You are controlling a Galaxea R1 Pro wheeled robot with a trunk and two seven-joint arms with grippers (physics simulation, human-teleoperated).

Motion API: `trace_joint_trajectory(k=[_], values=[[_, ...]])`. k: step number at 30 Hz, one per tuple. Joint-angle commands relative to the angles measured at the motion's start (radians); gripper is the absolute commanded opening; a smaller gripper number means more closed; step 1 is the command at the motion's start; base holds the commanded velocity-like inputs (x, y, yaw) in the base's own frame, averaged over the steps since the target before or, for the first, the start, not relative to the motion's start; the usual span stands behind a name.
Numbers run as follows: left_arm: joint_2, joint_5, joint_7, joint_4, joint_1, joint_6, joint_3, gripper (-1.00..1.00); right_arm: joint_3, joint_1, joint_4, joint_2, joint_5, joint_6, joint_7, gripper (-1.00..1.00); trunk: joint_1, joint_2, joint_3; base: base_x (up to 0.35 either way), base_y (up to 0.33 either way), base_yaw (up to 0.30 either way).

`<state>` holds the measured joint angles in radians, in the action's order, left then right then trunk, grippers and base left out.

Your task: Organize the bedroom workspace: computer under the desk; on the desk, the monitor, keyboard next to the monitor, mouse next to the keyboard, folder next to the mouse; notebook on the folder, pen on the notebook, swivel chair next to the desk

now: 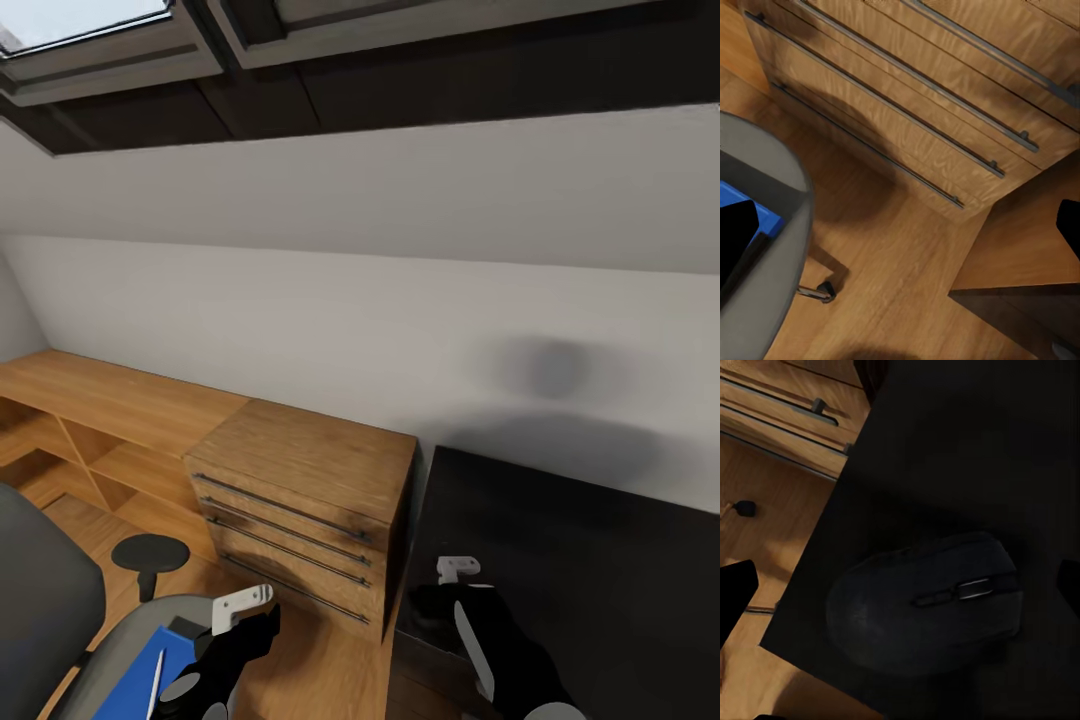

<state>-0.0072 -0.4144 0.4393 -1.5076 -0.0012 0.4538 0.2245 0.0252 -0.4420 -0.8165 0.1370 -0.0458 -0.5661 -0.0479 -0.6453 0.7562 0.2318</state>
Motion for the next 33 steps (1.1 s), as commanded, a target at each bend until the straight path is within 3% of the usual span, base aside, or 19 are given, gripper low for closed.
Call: trace_joint_trajectory(k=[1,9,13,22,33], values=[[0.000,-0.011,0.009,-0.002,0.000,0.002,0.001,1.00,0.004,0.000,-0.014,0.000,-0.005,-0.005,-0.005,1.00,0.004,-0.006,-0.002,0.000,0.000,0.000],[0.000,-0.010,0.009,-0.002,0.000,0.002,0.001,1.00,0.007,0.005,-0.190,0.001,-0.005,-0.004,0.048,1.00,0.034,-0.062,-0.027,0.000,0.000,0.000],[0.000,-0.010,0.009,-0.002,0.000,0.002,0.001,1.00,0.007,0.007,-0.223,0.002,0.001,-0.009,0.061,1.00,0.050,-0.090,-0.040,0.000,0.000,0.000],[0.000,-0.009,0.009,-0.002,0.000,0.002,0.001,1.00,0.008,0.008,-0.239,0.005,0.005,-0.013,0.068,1.00,0.084,-0.153,-0.068,-0.022,0.000,0.000],[0.000,-0.010,0.009,-0.002,0.000,0.002,0.001,1.00,0.005,0.008,-0.241,0.008,0.009,-0.010,0.067,1.00,0.126,-0.230,-0.102,-0.300,0.000,0.000]])
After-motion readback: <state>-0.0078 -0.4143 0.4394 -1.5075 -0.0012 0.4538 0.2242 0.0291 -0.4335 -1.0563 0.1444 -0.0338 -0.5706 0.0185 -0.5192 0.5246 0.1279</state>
